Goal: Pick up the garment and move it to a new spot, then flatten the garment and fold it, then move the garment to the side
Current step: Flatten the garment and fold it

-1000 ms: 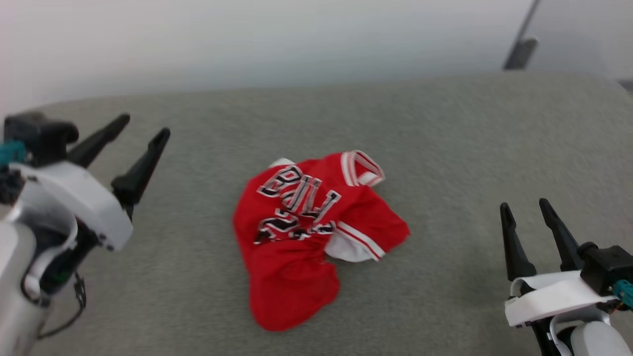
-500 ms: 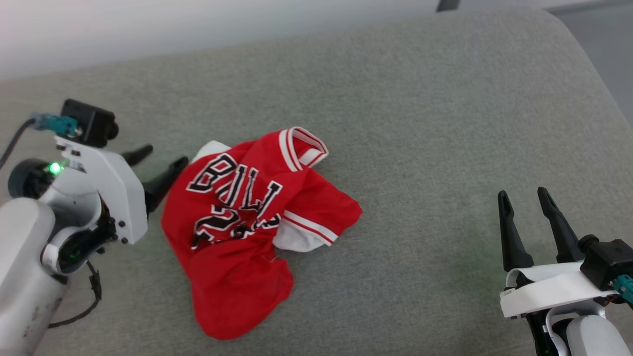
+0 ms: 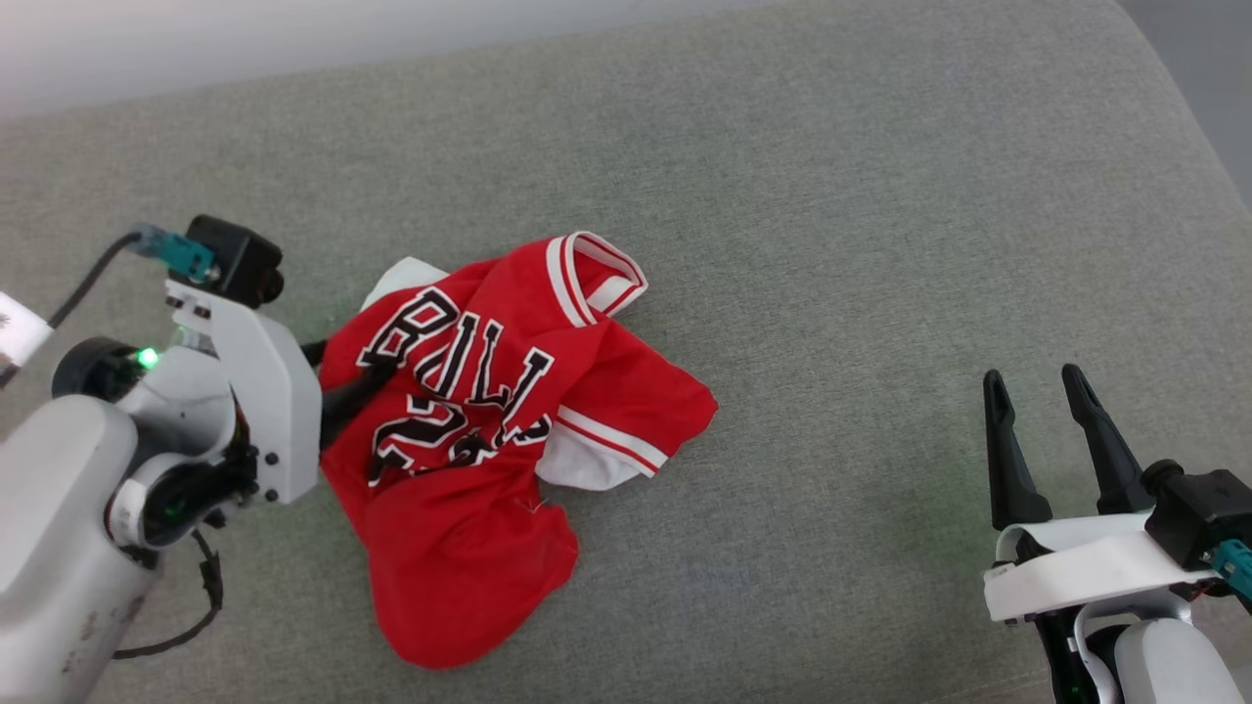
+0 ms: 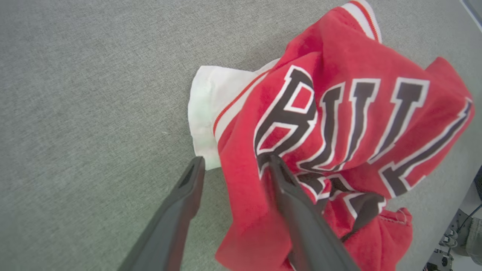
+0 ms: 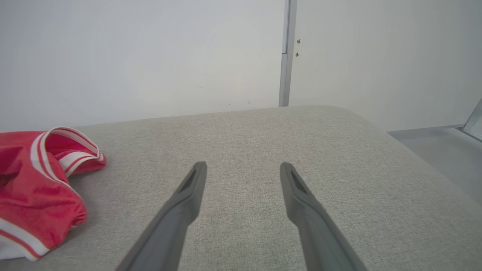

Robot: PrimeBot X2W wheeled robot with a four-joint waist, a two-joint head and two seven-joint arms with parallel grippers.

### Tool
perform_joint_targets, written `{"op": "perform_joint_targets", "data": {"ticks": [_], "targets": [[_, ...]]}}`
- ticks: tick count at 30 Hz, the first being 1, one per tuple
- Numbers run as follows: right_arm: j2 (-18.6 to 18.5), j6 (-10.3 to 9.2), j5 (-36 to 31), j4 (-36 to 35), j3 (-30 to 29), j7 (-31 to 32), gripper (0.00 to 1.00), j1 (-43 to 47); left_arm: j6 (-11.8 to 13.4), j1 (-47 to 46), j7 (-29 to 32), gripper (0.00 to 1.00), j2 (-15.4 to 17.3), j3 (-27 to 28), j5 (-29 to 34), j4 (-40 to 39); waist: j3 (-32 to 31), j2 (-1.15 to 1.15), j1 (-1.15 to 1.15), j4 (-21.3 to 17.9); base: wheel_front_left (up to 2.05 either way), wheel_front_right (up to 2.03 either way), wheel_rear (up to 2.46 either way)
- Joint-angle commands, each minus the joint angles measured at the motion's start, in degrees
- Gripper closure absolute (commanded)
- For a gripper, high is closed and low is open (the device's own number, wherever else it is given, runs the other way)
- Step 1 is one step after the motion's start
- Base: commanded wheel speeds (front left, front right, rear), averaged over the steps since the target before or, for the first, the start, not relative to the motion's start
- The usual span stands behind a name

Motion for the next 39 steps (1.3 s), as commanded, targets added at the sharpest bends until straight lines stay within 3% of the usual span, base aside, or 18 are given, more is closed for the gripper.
{"op": "perform_joint_targets", "data": {"ticks": [1,8,18,26,31,34,36,37,38,39], "targets": [[0.22,-0.08,-0.45,0.04,0.17,-0.26,0.0,-0.77,0.3,-0.01,-0.15,1.0,-0.44,0.11,-0.62,-0.07,-0.01,0.0,0.0,0.16,0.0,0.0,0.0],[-0.08,-0.08,-0.77,0.17,-0.27,-0.26,0.0,-0.66,0.01,-0.04,0.76,1.0,-2.1,-0.18,-2.51,-4.15,-0.84,0.0,0.0,0.83,0.0,0.0,0.0],[-0.13,-0.08,-0.62,0.25,-0.96,-0.26,0.0,0.65,2.52,5.5,5.11,1.0,-4.16,-3.32,-6.54,-17.57,-3.4,0.0,0.0,2.94,0.0,0.0,0.0],[0.12,-0.08,-0.46,0.44,-0.46,-0.27,0.0,0.64,3.27,9.77,4.83,1.0,-5.45,-7.24,-4.62,-20.0,-4.31,0.0,0.0,4.02,0.0,0.0,0.0],[0.3,-0.08,-0.25,0.64,-0.4,-0.27,0.0,0.83,2.04,11.88,2.25,1.0,-6.56,-10.43,-0.64,-17.55,-4.64,0.0,0.0,4.44,0.0,0.0,0.0],[0.33,-0.08,-0.02,0.81,-0.24,-0.27,0.0,1.03,1.35,13.03,-0.25,0.79,-7.84,-12.11,1.64,-14.73,-4.91,0.0,0.0,4.58,0.0,0.0,0.0],[0.27,-0.08,-0.15,0.91,-0.26,-0.27,0.0,1.23,0.88,13.16,-2.05,0.47,-8.62,-12.98,3.33,-12.91,-5.15,0.0,0.0,4.71,0.0,0.0,0.0],[0.21,-0.08,-0.19,0.97,-0.24,-0.27,0.0,1.3,0.81,13.4,-2.62,0.19,-9.12,-13.4,3.75,-11.93,-5.3,0.0,0.0,4.79,0.0,0.0,0.0],[0.11,-0.08,-0.15,1.02,-0.14,-0.27,0.0,1.32,0.62,13.45,-3.05,0.06,-9.19,-13.73,4.28,-11.14,-5.47,0.0,0.0,4.83,0.0,0.0,0.0],[0.0,-0.08,-0.14,1.07,-0.09,-0.27,0.0,1.38,0.46,13.34,-3.48,0.0,-9.36,-13.82,4.42,-10.55,-5.69,0.0,0.0,4.92,0.0,0.0,0.0]]}}
